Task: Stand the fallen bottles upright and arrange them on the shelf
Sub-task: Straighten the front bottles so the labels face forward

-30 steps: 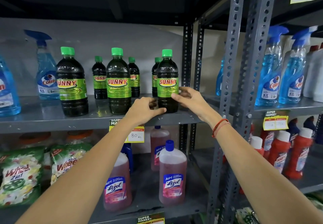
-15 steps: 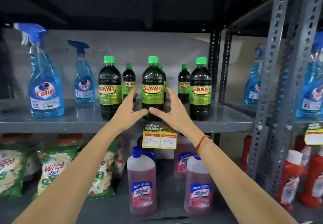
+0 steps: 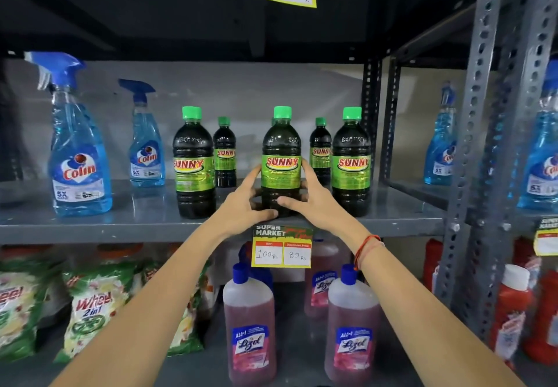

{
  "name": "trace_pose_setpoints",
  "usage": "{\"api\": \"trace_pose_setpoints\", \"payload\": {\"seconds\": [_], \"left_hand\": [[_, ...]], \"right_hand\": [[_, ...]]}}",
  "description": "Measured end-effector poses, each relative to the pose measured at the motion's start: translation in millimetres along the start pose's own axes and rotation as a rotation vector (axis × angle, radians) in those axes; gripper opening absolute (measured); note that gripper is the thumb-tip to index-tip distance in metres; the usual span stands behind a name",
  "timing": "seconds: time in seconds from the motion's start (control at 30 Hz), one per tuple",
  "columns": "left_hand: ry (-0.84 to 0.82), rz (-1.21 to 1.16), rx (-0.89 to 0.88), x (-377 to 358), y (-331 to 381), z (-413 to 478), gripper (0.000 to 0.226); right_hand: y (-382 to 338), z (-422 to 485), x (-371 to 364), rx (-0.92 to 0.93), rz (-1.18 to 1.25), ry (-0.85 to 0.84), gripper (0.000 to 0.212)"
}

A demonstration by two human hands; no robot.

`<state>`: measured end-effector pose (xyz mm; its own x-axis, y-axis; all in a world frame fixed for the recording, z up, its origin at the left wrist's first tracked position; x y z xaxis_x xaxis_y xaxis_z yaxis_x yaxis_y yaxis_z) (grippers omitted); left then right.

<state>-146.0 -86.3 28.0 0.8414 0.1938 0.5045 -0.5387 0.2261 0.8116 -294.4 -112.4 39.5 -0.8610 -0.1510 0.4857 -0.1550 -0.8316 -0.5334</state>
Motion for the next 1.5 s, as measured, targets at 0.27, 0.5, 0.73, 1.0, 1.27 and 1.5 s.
{"api": "trace_pose_setpoints", "payload": {"seconds": [0.27,0.5,0.73,1.0,1.27,1.5], "left_hand": [[0.036,-0.017,-0.051,-3.0,0.5,0.2,0.101],[0.100,0.066,-0.081,-0.6,2.6,-8.2,0.093],[0.752,-0.028,-0.307,72.7,-2.6,-70.0,0.037],[0.409,-0.011,0.003,143.1,-62.3,-43.5,0.053],[-0.016,0.017,0.078,124.5,-64.5,-28.8,0.087],[-0.019,-0.019,0.055,126.2,-67.8,-28.3,0.091]], "right_hand": [[3.2,-1.1,0.2,-0.015,0.072,-0.040,0.086],[-5.6,-6.9,4.6,0.019,0.012,0.065,0.083],[-49.1,-23.7,-6.8,0.376,-0.469,0.558,0.043],[-54.9,25.4,-103.4,0.129,-0.153,-0.017,0.095],[-41.4,55.9,-130.0,-0.004,-0.062,-0.135,0.113],[-36.5,52.7,-122.8,-0.037,-0.025,-0.179,0.107]]}}
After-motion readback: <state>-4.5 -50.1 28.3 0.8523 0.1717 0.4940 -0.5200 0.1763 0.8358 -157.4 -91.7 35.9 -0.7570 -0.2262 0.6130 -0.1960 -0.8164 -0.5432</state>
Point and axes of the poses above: each hand's wrist, its own z-axis towards the middle knuckle, its own x-axis out of the back of the hand, y = z × x, the point moved 6 cm from there along z, towards the middle knuckle, and after that the axes turned 13 degrees about x, right-handed, at the moved point
